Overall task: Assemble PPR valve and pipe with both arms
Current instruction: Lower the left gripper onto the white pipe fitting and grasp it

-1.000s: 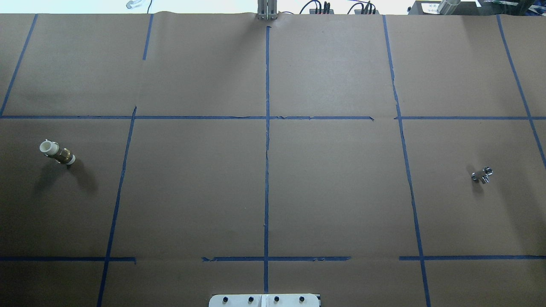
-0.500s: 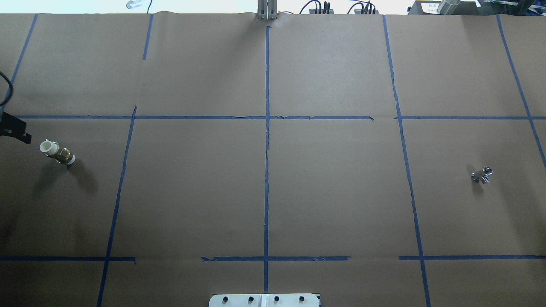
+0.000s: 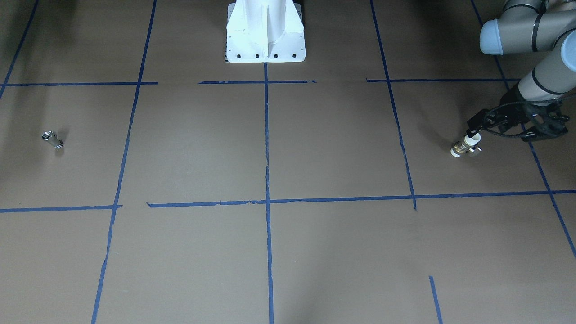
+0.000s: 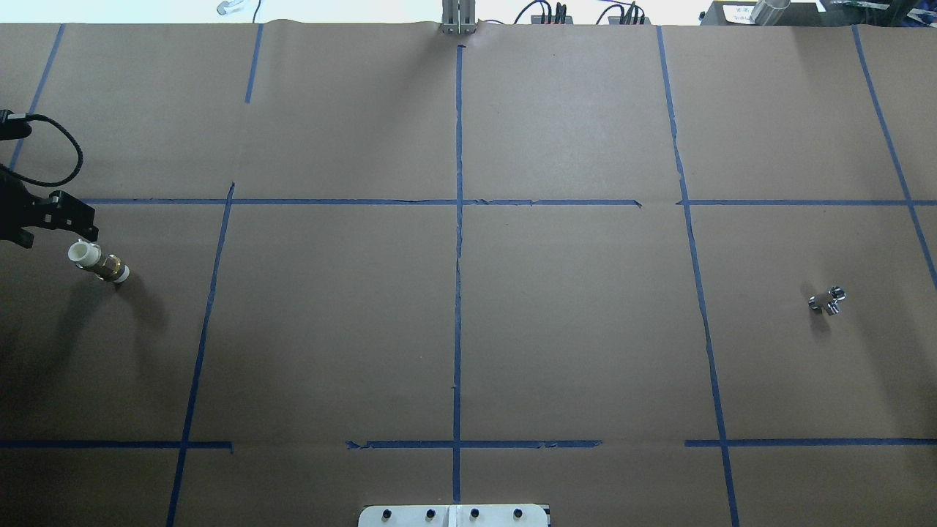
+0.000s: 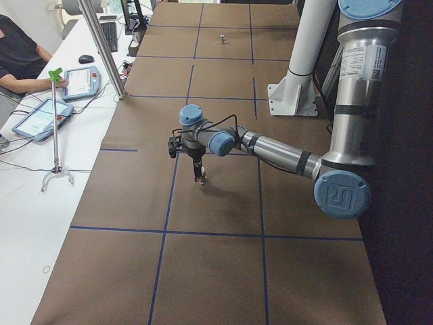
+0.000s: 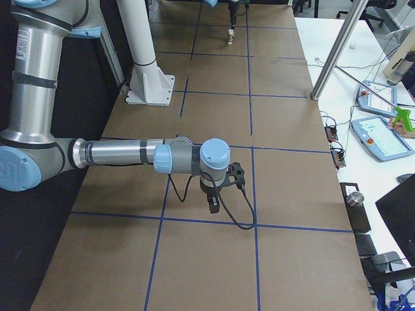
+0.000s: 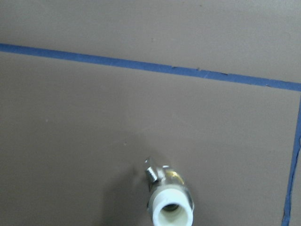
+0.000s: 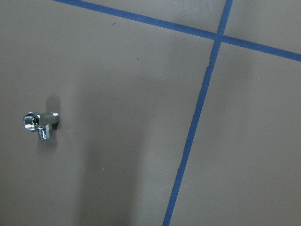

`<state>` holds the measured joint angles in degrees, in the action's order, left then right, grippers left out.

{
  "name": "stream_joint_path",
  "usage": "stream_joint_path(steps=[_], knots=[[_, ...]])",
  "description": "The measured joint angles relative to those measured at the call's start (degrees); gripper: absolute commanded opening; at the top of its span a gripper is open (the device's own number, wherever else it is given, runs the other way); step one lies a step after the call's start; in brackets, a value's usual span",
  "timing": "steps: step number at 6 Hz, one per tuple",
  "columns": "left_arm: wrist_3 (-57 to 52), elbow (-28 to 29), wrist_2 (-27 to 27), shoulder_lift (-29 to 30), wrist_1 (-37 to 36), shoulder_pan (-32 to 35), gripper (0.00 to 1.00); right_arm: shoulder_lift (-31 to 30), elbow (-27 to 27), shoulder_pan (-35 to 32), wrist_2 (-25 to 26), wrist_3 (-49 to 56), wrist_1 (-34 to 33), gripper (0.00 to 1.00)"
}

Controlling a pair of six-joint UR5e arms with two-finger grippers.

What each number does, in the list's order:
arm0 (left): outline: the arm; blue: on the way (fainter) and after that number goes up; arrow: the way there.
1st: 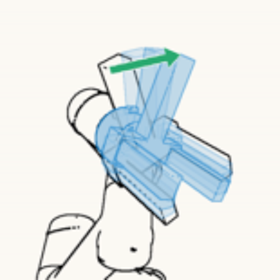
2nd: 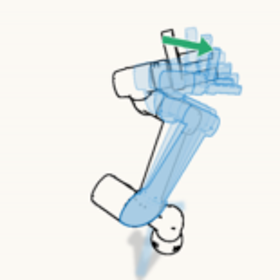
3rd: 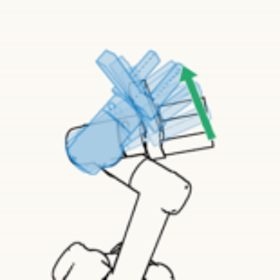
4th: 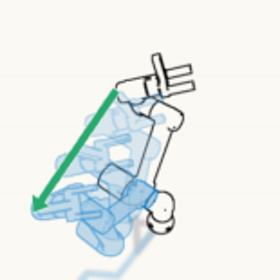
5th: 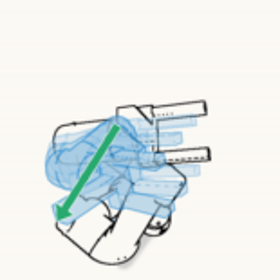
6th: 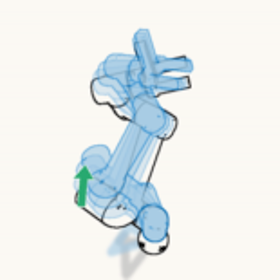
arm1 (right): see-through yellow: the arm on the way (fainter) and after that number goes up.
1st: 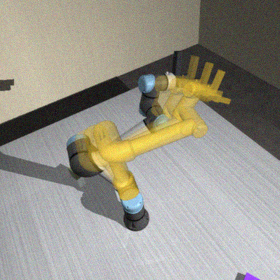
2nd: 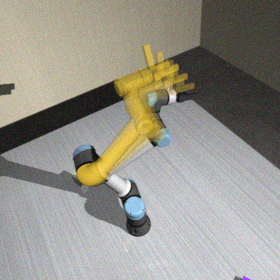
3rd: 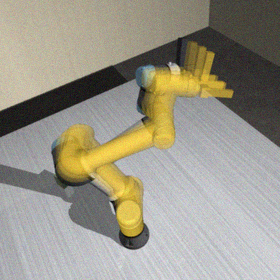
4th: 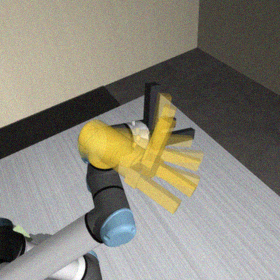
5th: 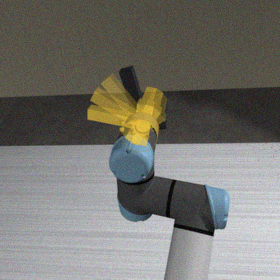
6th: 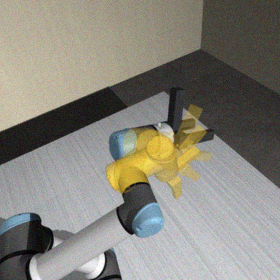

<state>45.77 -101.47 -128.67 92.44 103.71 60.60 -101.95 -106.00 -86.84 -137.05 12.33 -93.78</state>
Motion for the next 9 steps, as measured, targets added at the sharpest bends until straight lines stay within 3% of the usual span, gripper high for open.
stream_joint_path(steps=[2,3,4,5,6,9], knots=[[-0.01,2.45,0.08,0.25,3.33,-1.33,0.94,0.0,0.0,0.12,-0.05,-0.05,0.0,1.0],[-0.05,2.74,0.08,0.31,3.66,-2.38,0.84,0.0,0.0,0.15,-0.06,-0.09,0.0,1.0],[-0.04,2.82,0.08,0.35,3.75,-3.07,0.56,0.0,0.0,0.25,-0.06,-0.11,0.0,1.0],[0.0,2.84,0.08,0.36,3.77,-3.3,0.12,0.0,0.0,0.35,-0.06,-0.12,0.0,1.0],[-0.06,2.85,0.08,0.4,3.76,-3.34,0.0,0.0,0.0,0.4,-0.06,-0.12,0.0,1.0],[-0.21,1.44,0.02,1.32,3.4,-3.29,0.0,0.0,0.0,0.57,-0.1,-0.12,0.0,1.0]])
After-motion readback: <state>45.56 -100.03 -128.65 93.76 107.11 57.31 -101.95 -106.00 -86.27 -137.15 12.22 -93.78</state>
